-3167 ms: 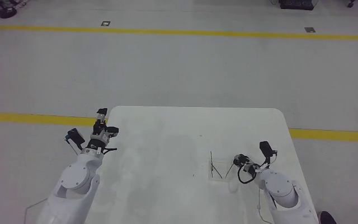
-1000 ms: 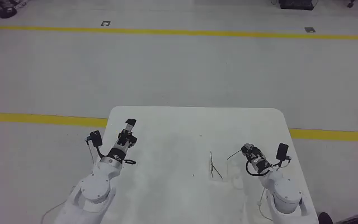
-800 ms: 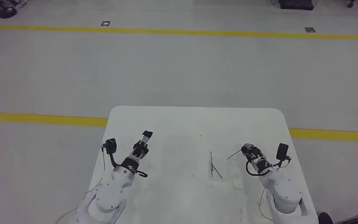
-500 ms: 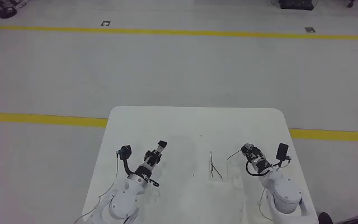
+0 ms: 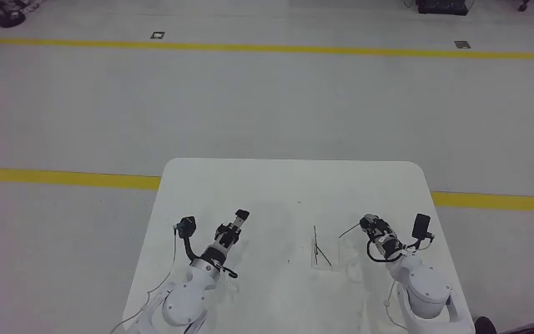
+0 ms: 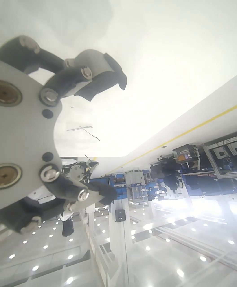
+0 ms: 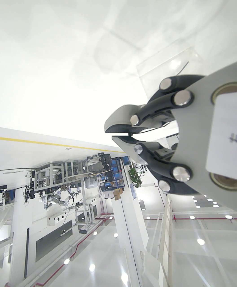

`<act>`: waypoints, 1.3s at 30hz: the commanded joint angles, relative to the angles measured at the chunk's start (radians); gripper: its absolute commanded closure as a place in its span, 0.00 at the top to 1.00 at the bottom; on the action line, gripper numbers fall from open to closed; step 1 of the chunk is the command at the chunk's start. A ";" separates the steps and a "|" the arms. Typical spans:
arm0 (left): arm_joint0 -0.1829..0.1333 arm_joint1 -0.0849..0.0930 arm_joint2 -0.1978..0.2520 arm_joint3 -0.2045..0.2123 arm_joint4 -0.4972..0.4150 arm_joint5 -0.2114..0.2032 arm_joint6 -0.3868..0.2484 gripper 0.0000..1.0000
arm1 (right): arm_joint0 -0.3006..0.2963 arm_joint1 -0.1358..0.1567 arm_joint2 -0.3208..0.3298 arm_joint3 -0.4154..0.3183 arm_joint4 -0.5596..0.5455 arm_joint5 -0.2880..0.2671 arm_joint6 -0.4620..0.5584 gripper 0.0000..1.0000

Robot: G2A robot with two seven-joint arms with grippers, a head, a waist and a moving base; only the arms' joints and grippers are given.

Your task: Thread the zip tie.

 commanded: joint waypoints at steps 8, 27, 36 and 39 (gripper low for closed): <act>-0.141 -0.016 0.107 -0.015 0.002 0.119 -0.145 1.00 | 0.000 0.000 0.000 0.000 0.000 0.000 0.000 0.00; -0.415 -0.079 0.335 0.103 0.101 0.272 -0.162 1.00 | 0.000 0.000 0.000 0.000 0.000 0.000 0.000 0.00; -0.415 -0.079 0.335 0.103 0.101 0.272 -0.162 1.00 | 0.000 0.000 0.000 0.000 0.000 0.000 0.000 0.00; -0.415 -0.079 0.335 0.103 0.101 0.272 -0.162 1.00 | 0.000 0.000 0.000 0.000 0.000 0.000 0.000 0.00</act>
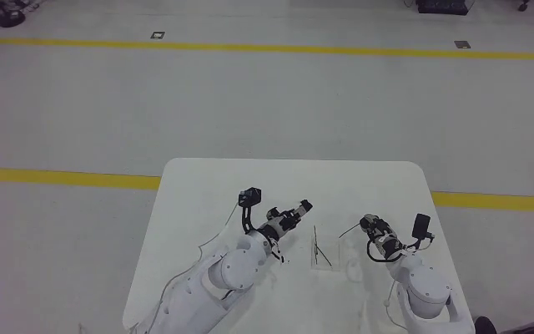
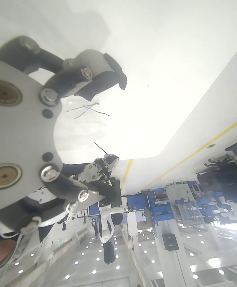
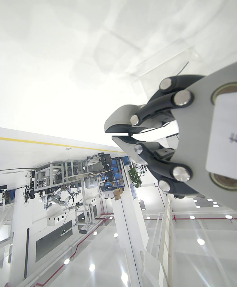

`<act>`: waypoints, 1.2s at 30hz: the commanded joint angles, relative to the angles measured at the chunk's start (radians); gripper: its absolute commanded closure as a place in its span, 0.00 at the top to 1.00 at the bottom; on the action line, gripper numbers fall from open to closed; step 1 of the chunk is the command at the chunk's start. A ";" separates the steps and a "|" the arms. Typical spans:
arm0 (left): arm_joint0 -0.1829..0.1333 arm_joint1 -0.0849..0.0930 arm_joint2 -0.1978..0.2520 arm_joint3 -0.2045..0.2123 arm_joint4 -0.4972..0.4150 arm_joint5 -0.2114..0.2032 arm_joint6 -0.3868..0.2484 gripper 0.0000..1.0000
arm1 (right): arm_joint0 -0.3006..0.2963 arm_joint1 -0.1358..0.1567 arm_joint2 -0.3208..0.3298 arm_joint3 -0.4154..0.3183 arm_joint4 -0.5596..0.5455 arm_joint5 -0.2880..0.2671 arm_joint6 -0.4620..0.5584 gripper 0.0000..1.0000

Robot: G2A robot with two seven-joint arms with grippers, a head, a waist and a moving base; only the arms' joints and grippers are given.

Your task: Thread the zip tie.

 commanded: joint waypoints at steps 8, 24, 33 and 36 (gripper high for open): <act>0.000 0.000 0.000 0.000 0.000 0.000 0.000 1.00 | 0.000 0.000 0.000 0.000 0.000 0.000 0.000 0.00; -0.075 -0.017 0.078 0.188 0.212 0.000 -0.048 1.00 | 0.000 0.000 0.000 0.000 0.000 0.000 0.000 0.00; -0.053 -0.033 0.105 0.241 0.342 0.000 -0.120 1.00 | 0.000 0.000 0.000 0.000 0.000 0.000 0.000 0.00; -0.029 -0.039 0.123 0.229 0.393 0.000 -0.123 1.00 | 0.000 0.000 0.000 0.000 0.000 0.000 0.000 0.00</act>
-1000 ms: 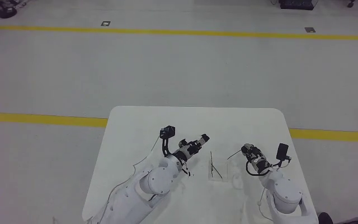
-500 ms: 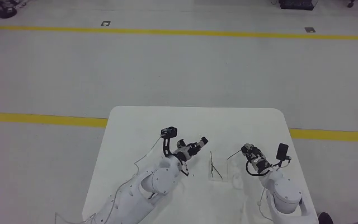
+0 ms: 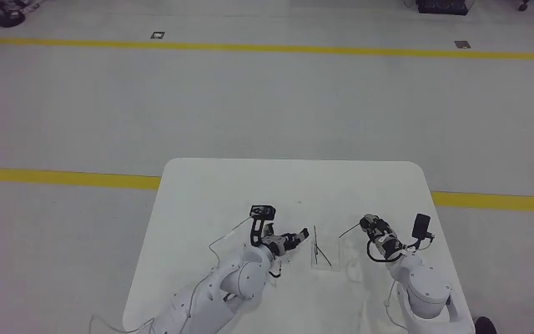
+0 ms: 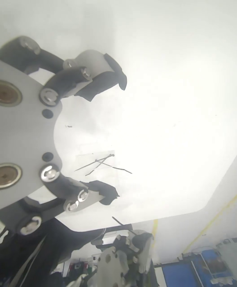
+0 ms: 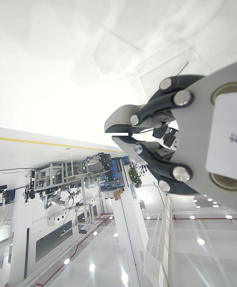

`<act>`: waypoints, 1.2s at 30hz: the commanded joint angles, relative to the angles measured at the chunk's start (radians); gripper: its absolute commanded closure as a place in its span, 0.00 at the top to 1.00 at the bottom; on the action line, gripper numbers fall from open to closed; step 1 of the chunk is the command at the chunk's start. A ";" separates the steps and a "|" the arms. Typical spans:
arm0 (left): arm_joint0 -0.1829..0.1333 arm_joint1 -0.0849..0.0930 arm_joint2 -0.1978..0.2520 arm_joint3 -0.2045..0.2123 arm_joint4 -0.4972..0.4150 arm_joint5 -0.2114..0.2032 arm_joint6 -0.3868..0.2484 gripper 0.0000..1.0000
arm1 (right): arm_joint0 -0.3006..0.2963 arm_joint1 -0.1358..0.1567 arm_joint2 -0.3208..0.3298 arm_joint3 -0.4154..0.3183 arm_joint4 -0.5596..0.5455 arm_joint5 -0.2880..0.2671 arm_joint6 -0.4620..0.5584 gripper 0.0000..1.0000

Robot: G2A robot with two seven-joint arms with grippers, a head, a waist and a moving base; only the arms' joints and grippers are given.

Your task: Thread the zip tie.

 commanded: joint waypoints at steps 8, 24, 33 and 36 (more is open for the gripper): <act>0.003 -0.030 0.069 -0.040 0.047 -0.003 -0.016 1.00 | 0.000 0.000 0.000 0.000 0.000 0.000 0.000 0.00; -0.054 -0.072 0.106 -0.020 -0.021 -0.012 0.045 1.00 | 0.000 0.000 0.000 0.000 0.000 0.000 0.000 0.00; -0.056 -0.072 0.103 -0.009 0.002 -0.016 0.066 1.00 | 0.000 0.000 0.000 0.000 0.000 0.000 0.000 0.00; -0.074 -0.078 0.106 0.012 -0.001 -0.026 0.055 1.00 | 0.000 0.000 0.000 0.000 0.000 0.000 0.000 0.00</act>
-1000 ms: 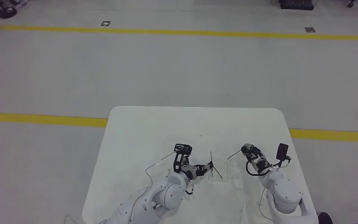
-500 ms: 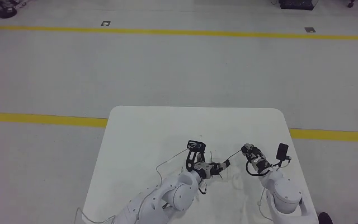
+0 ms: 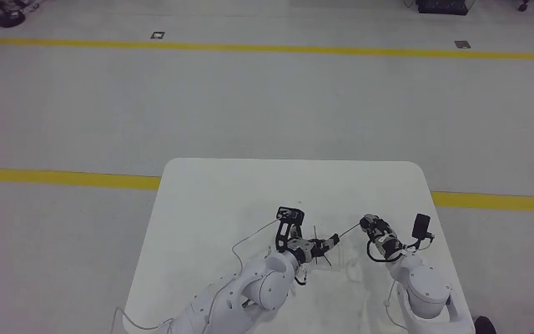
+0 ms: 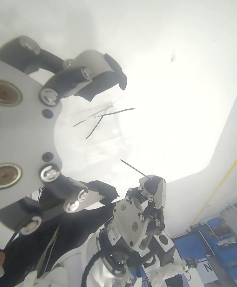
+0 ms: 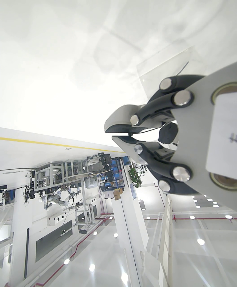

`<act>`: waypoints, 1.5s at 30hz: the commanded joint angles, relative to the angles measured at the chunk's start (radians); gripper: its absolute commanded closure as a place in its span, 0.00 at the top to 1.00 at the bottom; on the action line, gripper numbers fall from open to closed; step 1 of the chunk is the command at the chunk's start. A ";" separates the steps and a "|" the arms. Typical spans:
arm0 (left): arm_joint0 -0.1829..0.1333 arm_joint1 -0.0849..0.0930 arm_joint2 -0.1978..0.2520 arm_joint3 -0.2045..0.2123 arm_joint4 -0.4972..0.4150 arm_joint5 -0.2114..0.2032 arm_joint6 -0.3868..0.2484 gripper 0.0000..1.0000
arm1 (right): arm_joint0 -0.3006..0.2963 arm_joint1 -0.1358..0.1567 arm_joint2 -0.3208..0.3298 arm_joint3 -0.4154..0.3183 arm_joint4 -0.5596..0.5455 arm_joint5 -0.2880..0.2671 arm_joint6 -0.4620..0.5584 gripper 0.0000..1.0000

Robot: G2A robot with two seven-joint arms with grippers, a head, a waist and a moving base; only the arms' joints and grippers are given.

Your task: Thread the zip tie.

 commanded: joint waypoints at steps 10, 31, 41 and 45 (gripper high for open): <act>-0.101 -0.047 0.074 0.114 0.051 0.022 -0.055 1.00 | 0.000 0.000 0.000 0.000 0.000 0.000 0.000 0.00; -0.120 -0.082 0.041 0.164 0.054 0.022 -0.052 0.98 | -0.063 0.006 0.084 0.007 0.062 -0.078 -0.024 0.00; -0.133 -0.099 0.021 0.202 0.069 0.022 -0.063 0.58 | -0.099 0.009 0.141 -0.005 0.117 -0.104 -0.011 0.00; -0.139 -0.109 0.010 0.220 0.070 0.022 -0.062 0.55 | -0.095 0.009 0.141 -0.004 0.119 -0.099 -0.010 0.00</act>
